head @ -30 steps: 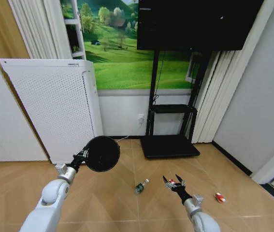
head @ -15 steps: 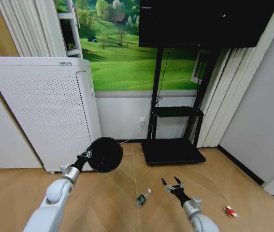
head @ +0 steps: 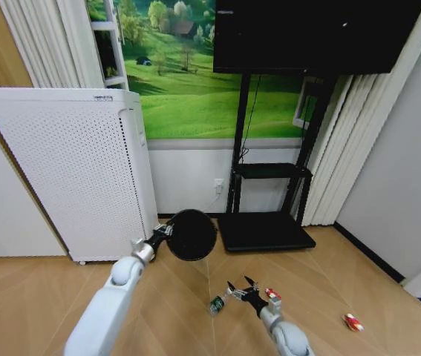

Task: Pick up the trash bin and place the garbage on the floor into it.

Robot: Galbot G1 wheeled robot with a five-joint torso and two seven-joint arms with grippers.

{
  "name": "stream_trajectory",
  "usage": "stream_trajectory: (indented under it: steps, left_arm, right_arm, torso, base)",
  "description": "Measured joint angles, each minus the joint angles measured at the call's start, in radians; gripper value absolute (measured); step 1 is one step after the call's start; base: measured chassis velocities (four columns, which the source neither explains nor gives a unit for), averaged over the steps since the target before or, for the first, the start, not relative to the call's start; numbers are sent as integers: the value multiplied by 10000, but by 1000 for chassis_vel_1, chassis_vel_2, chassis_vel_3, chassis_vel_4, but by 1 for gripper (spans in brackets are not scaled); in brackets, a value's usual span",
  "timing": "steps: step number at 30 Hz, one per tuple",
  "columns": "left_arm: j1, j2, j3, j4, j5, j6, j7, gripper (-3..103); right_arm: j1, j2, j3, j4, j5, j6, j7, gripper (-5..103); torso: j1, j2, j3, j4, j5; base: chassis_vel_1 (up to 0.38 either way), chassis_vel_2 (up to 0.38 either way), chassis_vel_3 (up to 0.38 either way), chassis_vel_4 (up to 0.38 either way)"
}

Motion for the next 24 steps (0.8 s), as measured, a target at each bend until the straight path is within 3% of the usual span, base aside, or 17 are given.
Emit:
stream_trajectory:
  steps: [3,5,6,8,10,11,12,14,21,23,24]
  left_arm:
    - [-211,-146,268,117,19,-1,-30,7]
    - [-423,-356,642,252,55,-1,-178,7]
    - [-423,-356,642,252,55,-1,-178,7]
    - [-501,-379,902,169,30,78,-378,7]
    - [-496,-359,949,117,24,110,-404,7]
    - [-426,-299,996,-28,3,164,-456,7]
    - [-426,-299,996,-28,3,164,-456,7]
    - [-256,-210,982,-226,-4,206,-492,7]
    - [80,-44,766,-626,-10,288,-575,7]
    - [243,45,659,-889,-41,362,-628,7]
    - [243,45,659,-889,-41,362,-628,7]
  right_arm:
    - [83,0,-130,-123,-99,-117,-143,100]
    - [408,-35,-191,-447,-1078,80,-1164,100]
    - [408,-35,-191,-447,-1078,80,-1164,100]
    - [860,-429,-469,-685,-2614,918,-2509,100]
    - [1002,-571,-586,-705,-3129,1131,-2849,100]
    - [1385,-860,-868,-729,-4354,1581,-3479,100]
    - [1385,-860,-868,-729,-4354,1581,-3479,100]
    - [2061,-1130,-1431,-775,-5764,1938,-4298,100]
    - [3183,-1158,-2953,-1308,-7626,2231,-4557,100]
    - [3845,-917,-3598,-1924,-9105,2629,-4348,100]
    - [3845,-917,-3598,-1924,-9105,2629,-4348,100]
  torso:
    - [0,0,-1,-1,4]
    - [0,0,0,-1,5]
    - [0,0,0,-1,5]
    - [0,0,-1,2,5]
    - [0,-1,-1,1,4]
    - [0,0,-1,2,2]
    - [0,0,-1,2,2]
    - [0,0,-1,3,-1]
    - [0,0,-2,5,2]
    - [0,0,-2,6,2]
    - [0,0,-2,6,2]
  base:
    - [0,0,0,0]
    - [0,0,0,0]
    - [0,0,0,0]
    - [0,0,0,0]
    - [0,0,0,0]
    - [0,0,0,0]
    - [0,0,0,0]
    - [0,0,0,0]
    - [0,0,0,0]
    - [0,0,0,0]
    - [0,0,0,0]
